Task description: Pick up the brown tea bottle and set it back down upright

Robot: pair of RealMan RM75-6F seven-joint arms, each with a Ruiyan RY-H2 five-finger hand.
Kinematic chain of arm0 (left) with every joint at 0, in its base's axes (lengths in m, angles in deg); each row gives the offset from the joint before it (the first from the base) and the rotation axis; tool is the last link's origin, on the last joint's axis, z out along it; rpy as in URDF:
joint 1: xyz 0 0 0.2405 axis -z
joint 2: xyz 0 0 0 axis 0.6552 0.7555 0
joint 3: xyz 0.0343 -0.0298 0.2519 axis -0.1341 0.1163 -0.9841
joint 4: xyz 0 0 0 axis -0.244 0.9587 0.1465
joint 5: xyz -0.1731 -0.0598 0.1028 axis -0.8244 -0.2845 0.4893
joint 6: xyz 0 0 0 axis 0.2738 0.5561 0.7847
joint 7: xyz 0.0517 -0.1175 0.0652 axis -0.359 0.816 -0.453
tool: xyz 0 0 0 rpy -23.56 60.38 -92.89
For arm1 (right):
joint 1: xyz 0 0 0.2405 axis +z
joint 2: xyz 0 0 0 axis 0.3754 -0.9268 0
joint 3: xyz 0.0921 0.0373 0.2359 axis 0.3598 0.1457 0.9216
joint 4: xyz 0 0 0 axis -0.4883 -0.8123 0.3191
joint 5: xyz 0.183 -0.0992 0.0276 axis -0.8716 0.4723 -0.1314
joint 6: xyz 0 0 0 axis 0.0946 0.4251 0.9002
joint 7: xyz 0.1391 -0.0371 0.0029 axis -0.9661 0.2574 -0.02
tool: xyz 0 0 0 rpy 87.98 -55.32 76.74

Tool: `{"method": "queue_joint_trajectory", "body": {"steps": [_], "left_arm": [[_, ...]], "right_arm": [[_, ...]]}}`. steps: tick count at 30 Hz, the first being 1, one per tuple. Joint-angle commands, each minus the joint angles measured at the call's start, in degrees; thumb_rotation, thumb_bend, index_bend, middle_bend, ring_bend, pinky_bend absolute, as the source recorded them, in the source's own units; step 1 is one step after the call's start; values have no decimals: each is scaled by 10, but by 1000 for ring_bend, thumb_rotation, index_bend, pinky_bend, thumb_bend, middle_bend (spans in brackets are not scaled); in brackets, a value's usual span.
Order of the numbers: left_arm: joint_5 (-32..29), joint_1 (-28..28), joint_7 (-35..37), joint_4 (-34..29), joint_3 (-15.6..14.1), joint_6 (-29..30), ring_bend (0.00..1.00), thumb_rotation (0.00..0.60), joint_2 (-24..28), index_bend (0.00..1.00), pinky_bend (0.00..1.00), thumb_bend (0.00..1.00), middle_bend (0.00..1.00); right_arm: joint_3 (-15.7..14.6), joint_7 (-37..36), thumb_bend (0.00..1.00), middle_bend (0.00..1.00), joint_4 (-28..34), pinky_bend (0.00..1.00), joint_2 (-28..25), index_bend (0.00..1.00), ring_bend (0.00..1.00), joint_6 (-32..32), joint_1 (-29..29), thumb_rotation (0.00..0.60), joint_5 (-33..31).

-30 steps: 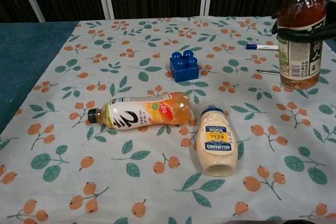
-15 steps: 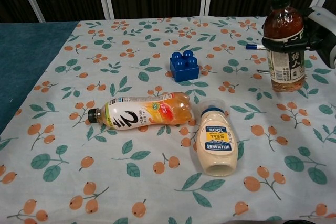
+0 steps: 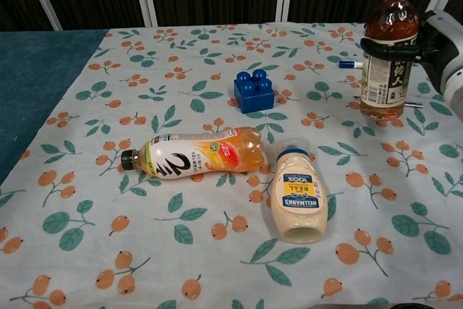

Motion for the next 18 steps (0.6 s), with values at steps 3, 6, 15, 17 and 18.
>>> {"method": "queue_joint_trajectory", "body": {"steps": [3,6,15,17,18], "left_arm": [[0,0,0,1,0,-1,12,600,0,122,30,392,28],[-1,1,0,1,0,-1,12,600,0,122,30,392,27],[-1,1,-2,2,0,-1,12,600,0,122,30,392,27],[-1,1,-3,2,0,-2,11,600,-1,122,30,392,28],[-2,1,-3,2,0,-2,11,600,-1,122,29,392,27]], "right_arm": [[-1,-44,438,454,-36,612,22,535,536,6,-2,600,7],[-9,-60,438,455,-57,612,33,535,536,9,-4,600,16],[-27,-90,437,454,-107,607,55,535,535,1,-2,600,33],[-31,-93,434,451,-113,599,56,535,527,-2,-1,600,39],[-34,-95,426,443,-115,587,56,534,517,-4,0,600,41]]}}
